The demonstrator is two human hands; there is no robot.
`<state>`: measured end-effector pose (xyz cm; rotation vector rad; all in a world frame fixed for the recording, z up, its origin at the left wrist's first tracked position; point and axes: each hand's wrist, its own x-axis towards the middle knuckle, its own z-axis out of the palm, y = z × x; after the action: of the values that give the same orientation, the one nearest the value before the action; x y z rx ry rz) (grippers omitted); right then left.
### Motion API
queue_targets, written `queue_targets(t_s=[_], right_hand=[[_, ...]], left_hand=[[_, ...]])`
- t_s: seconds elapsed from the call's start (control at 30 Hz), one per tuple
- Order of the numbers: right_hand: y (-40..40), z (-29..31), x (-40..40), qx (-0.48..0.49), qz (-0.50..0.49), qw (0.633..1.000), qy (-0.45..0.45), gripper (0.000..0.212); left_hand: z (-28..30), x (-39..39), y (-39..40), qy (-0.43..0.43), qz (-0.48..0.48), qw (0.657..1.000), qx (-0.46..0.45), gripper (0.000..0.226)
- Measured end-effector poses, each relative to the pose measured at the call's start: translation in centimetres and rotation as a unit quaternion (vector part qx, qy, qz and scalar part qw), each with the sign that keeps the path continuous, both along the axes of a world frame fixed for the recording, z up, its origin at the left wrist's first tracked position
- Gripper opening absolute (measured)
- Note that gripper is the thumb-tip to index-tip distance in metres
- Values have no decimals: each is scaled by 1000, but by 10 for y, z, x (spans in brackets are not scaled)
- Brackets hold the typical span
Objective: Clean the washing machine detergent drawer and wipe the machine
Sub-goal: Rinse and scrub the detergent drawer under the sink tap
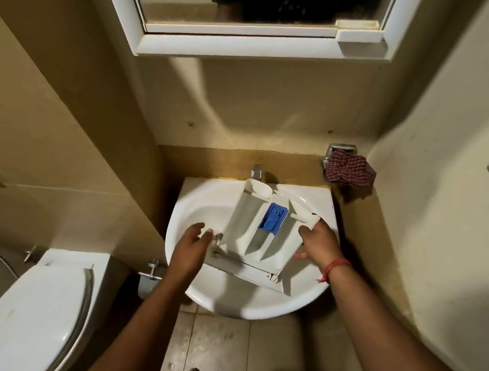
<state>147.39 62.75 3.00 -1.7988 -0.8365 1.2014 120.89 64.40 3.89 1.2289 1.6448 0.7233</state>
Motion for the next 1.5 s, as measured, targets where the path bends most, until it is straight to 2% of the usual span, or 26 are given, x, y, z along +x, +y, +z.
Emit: queue_targets(t_s=[0.1, 0.17, 0.27, 0.37, 0.47, 0.6, 0.8, 1.03, 1.17, 1.23, 1.33, 1.43, 1.5], right_hand=[[10, 11, 1, -6, 15, 1000, 25, 42], [16, 20, -1, -3, 15, 1000, 25, 37], [26, 26, -2, -11, 3, 999, 34, 21], [34, 31, -2, -45, -22, 998, 32, 31], [37, 36, -5, -63, -32, 997, 30, 42], [40, 33, -13, -20, -46, 996, 78, 27], [25, 30, -17, 12, -67, 989, 134, 17], [7, 19, -23, 89, -104, 962, 237, 36], [0, 25, -25, 99, -78, 956, 266, 52], [-2, 31, -24, 99, -62, 953, 280, 59], [-6, 34, -21, 75, -52, 946, 310, 64], [-10, 33, -21, 76, -52, 936, 341, 69], [-13, 35, -23, 91, -45, 930, 352, 65]], left_hand=[[-5, -3, -11, -38, -29, 999, -18, 29], [-5, -9, -10, -32, -43, 999, -8, 24], [-6, -20, -3, -32, -77, 997, 6, 37], [-9, -35, 5, -40, -126, 991, -2, 47], [-12, -47, 11, -30, -150, 988, 34, 31], [-14, -50, 18, -3, -142, 986, 86, 13], [-4, -48, 22, 3, -152, 981, 119, 11], [17, -42, 23, -5, -131, 978, 163, 13], [30, -34, 24, -43, -126, 972, 192, 40], [41, -28, 23, -73, -119, 971, 197, 40], [55, -17, 21, -141, -67, 971, 180, 26], [60, -9, 27, -165, -27, 974, 150, 32], [57, -7, 33, -167, -21, 980, 110, 35]])
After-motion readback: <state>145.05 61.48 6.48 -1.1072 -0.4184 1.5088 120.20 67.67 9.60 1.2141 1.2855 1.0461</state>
